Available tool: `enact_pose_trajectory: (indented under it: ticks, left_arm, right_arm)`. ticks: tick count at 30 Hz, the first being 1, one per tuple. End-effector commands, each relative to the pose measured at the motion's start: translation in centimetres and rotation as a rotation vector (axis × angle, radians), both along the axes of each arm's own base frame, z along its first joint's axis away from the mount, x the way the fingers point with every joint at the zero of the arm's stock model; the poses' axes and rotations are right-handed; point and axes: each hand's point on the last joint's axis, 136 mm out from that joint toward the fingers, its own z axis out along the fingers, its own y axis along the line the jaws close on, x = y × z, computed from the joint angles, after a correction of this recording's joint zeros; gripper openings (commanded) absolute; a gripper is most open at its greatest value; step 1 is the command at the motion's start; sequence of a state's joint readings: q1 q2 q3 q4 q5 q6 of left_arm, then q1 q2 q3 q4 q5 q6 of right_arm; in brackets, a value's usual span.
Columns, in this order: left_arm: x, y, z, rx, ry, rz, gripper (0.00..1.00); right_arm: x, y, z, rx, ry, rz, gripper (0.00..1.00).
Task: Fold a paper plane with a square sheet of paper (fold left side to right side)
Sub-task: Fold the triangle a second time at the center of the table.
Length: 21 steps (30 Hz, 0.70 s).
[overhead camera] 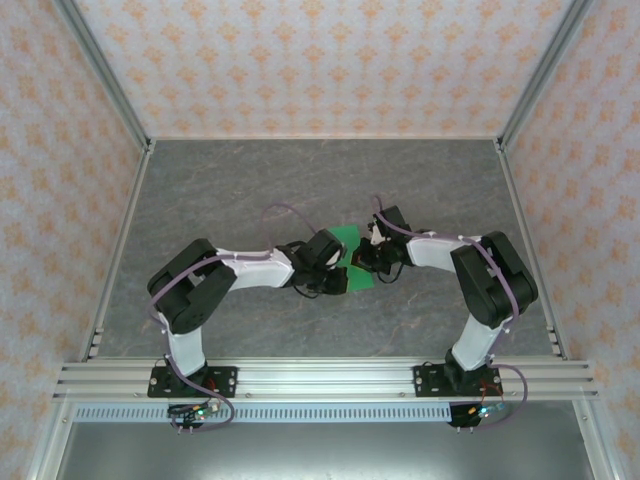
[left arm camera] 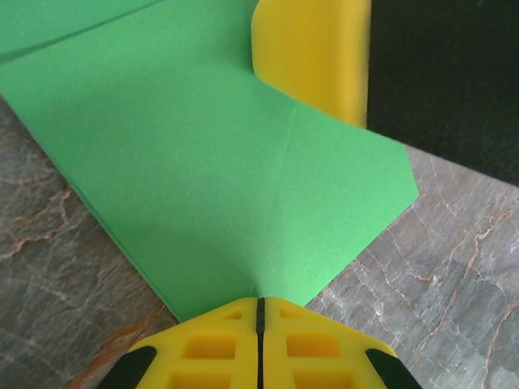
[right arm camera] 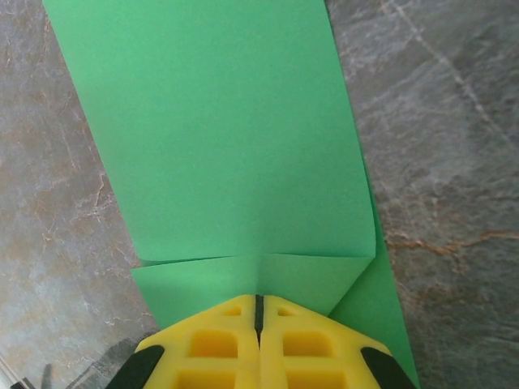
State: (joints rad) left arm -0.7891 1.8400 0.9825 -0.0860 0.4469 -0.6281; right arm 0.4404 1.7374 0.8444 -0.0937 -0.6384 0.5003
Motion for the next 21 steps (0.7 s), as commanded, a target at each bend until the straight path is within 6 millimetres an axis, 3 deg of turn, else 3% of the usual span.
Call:
enact_pose_trajectory:
  ticks: [1, 6, 11, 14, 19, 21]
  left_arm:
    - [-2.2, 3.1, -1.9, 0.087, 0.051, 0.011, 0.08]
    - [-3.4, 3.8, -1.2, 0.057, 0.050, 0.010, 0.08]
    - [-2.8, 3.4, 1.1, 0.017, 0.013, 0.004, 0.10]
    - [-1.6, 3.9, 2.0, 0.011, 0.002, 0.044, 0.26]
    - [1.7, 3.7, 4.2, -0.071, -0.042, 0.128, 0.54]
    - [2.9, 3.5, 4.8, -0.082, -0.060, 0.149, 0.60]
  right_arm:
    - [-0.5, -1.6, -1.2, -0.092, 0.026, -0.020, 0.02]
    - [-0.3, -1.3, -0.9, -0.072, 0.014, -0.018, 0.03]
    - [1.0, -0.5, 1.6, -0.016, -0.056, -0.032, 0.08]
    - [1.9, -0.7, 3.9, -0.016, -0.135, -0.048, 0.16]
    - [2.4, -3.4, 7.0, -0.111, -0.278, -0.114, 0.44]
    - [1.9, -4.4, 7.6, -0.135, -0.302, -0.130, 0.52]
